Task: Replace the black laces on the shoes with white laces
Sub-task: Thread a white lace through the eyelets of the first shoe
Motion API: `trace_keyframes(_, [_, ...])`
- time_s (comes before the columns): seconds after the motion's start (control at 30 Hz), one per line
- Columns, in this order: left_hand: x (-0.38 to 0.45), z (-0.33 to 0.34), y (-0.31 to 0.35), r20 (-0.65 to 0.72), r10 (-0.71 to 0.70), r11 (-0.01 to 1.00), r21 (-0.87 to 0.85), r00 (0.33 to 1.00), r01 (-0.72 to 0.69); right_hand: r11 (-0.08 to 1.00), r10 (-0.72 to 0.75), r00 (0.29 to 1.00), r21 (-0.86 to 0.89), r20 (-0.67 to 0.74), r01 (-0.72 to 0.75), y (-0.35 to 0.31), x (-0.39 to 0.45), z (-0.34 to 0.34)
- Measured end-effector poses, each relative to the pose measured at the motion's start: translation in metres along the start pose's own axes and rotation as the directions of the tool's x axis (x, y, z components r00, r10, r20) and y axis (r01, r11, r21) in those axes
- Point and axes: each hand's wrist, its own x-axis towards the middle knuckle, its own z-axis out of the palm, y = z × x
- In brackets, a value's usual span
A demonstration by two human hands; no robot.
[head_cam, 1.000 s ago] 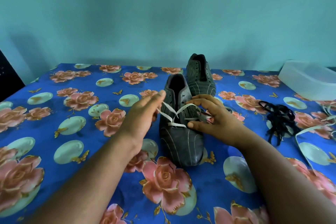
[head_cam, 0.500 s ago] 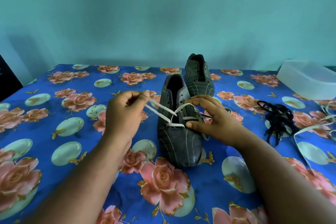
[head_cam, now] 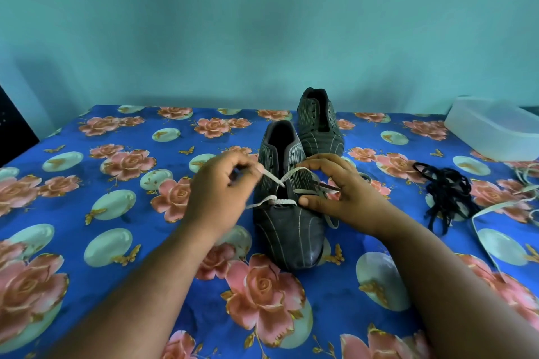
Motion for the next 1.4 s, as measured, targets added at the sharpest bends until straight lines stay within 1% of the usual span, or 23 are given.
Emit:
trace_keyframes(0.07, [0.008, -0.007, -0.006, -0.181, -0.164, 0.985, -0.091, 0.970, 0.149, 1.000, 0.012, 1.000, 0.010, 0.005, -0.012, -0.001, 0.000, 0.000])
trace_keyframes(0.13, [0.013, -0.015, -0.015, -0.277, -0.195, 0.976, 0.037, 0.941, 0.214, 1.000, 0.019, 1.000, 0.007, 0.012, -0.019, -0.003, -0.001, -0.001])
trace_keyframes(0.2, [0.011, -0.017, -0.018, -0.232, -0.081, 0.970, 0.207, 0.969, 0.130, 1.000, 0.023, 1.000, -0.002, 0.017, -0.023, -0.004, -0.001, -0.002])
trace_keyframes(0.27, [0.006, -0.010, -0.014, -0.084, 0.077, 0.970, 0.238, 0.993, -0.055, 1.000, 0.025, 0.999, -0.002, 0.020, -0.025, -0.005, -0.002, -0.002])
trace_keyframes(0.37, [-0.001, 0.004, -0.007, 0.104, 0.225, 0.911, 0.331, 0.969, -0.247, 1.000, 0.027, 0.999, 0.000, 0.020, -0.027, -0.005, -0.002, -0.003])
trace_keyframes(0.47, [0.001, 0.009, -0.011, 0.135, 0.240, 0.911, 0.310, 0.961, -0.271, 1.000, 0.031, 0.999, -0.003, 0.023, -0.031, -0.004, -0.002, -0.002])
trace_keyframes(0.53, [0.002, 0.008, -0.012, 0.108, 0.257, 0.918, 0.284, 0.960, -0.278, 0.999, 0.032, 0.999, 0.000, 0.024, -0.032, -0.003, -0.001, -0.002])
trace_keyframes(0.6, [0.009, 0.002, -0.018, -0.060, 0.179, 0.964, 0.212, 0.982, -0.163, 1.000, 0.026, 0.999, 0.004, 0.023, -0.027, -0.004, -0.001, -0.002])
trace_keyframes(0.63, [0.015, -0.006, -0.025, -0.185, 0.066, 0.990, 0.138, 0.981, -0.041, 1.000, 0.021, 1.000, 0.004, 0.022, -0.021, -0.005, -0.001, -0.002])
trace_keyframes(0.7, [0.025, -0.023, -0.034, -0.351, -0.198, 0.980, -0.056, 0.915, 0.191, 1.000, 0.020, 1.000, 0.004, 0.022, -0.020, -0.004, -0.001, -0.002])
trace_keyframes(0.73, [0.026, -0.029, -0.038, -0.375, -0.254, 0.965, -0.035, 0.892, 0.260, 1.000, 0.023, 0.999, 0.005, 0.024, -0.023, -0.004, -0.001, -0.002])
trace_keyframes(0.77, [0.025, -0.031, -0.037, -0.385, -0.220, 0.960, 0.078, 0.896, 0.269, 1.000, 0.023, 0.999, 0.005, 0.025, -0.023, -0.003, -0.001, -0.002])
trace_keyframes(0.8, [0.022, -0.029, -0.034, -0.380, -0.130, 0.952, 0.210, 0.916, 0.222, 1.000, 0.018, 1.000, 0.003, 0.022, -0.018, -0.003, -0.001, -0.002])
trace_keyframes(0.83, [0.018, -0.025, -0.030, -0.337, -0.001, 0.939, 0.324, 0.941, 0.117, 1.000, 0.013, 1.000, 0.001, 0.018, -0.013, -0.003, -0.001, -0.002])
trace_keyframes(0.87, [0.013, -0.019, -0.023, -0.244, 0.105, 0.930, 0.369, 0.964, -0.008, 1.000, 0.008, 1.000, 0.003, 0.013, -0.008, -0.003, -0.001, -0.002])
trace_keyframes(0.93, [0.007, -0.007, -0.011, -0.046, 0.209, 0.917, 0.356, 0.977, -0.179, 1.000, 0.011, 1.000, 0.016, 0.011, -0.011, -0.004, -0.002, -0.002])
trace_keyframes(0.97, [0.004, -0.001, -0.011, 0.041, 0.213, 0.915, 0.343, 0.976, -0.214, 1.000, 0.011, 1.000, 0.019, 0.010, -0.011, -0.005, -0.002, -0.002])
trace_keyframes(1.03, [0.000, 0.007, -0.010, 0.131, 0.200, 0.910, 0.343, 0.971, -0.234, 1.000, 0.006, 1.000, 0.017, 0.009, -0.006, -0.004, -0.002, -0.002])
trace_keyframes(1.17, [0.000, 0.008, -0.013, 0.152, 0.193, 0.942, 0.246, 0.969, -0.226, 1.000, 0.003, 1.000, 0.015, 0.007, -0.003, -0.003, -0.001, -0.001])
trace_keyframes(1.2, [0.003, 0.005, -0.015, 0.135, 0.181, 0.957, 0.204, 0.974, -0.206, 1.000, 0.000, 1.000, 0.014, 0.001, 0.000, -0.003, -0.001, -0.001])
trace_keyframes(1.27, [0.009, -0.002, -0.014, 0.008, 0.132, 0.983, 0.127, 0.991, -0.132, 1.000, -0.004, 1.000, 0.003, -0.004, 0.004, -0.002, 0.000, 0.000])
trace_keyframes(1.37, [0.022, -0.019, -0.026, -0.241, -0.160, 0.982, -0.138, 0.957, 0.129, 1.000, 0.001, 1.000, 0.001, 0.002, -0.001, -0.003, 0.000, 0.000])
trace_keyframes(1.4, [0.025, -0.023, -0.032, -0.281, -0.220, 0.973, -0.137, 0.934, 0.188, 1.000, 0.005, 1.000, 0.005, 0.004, -0.005, -0.003, 0.000, 0.000])
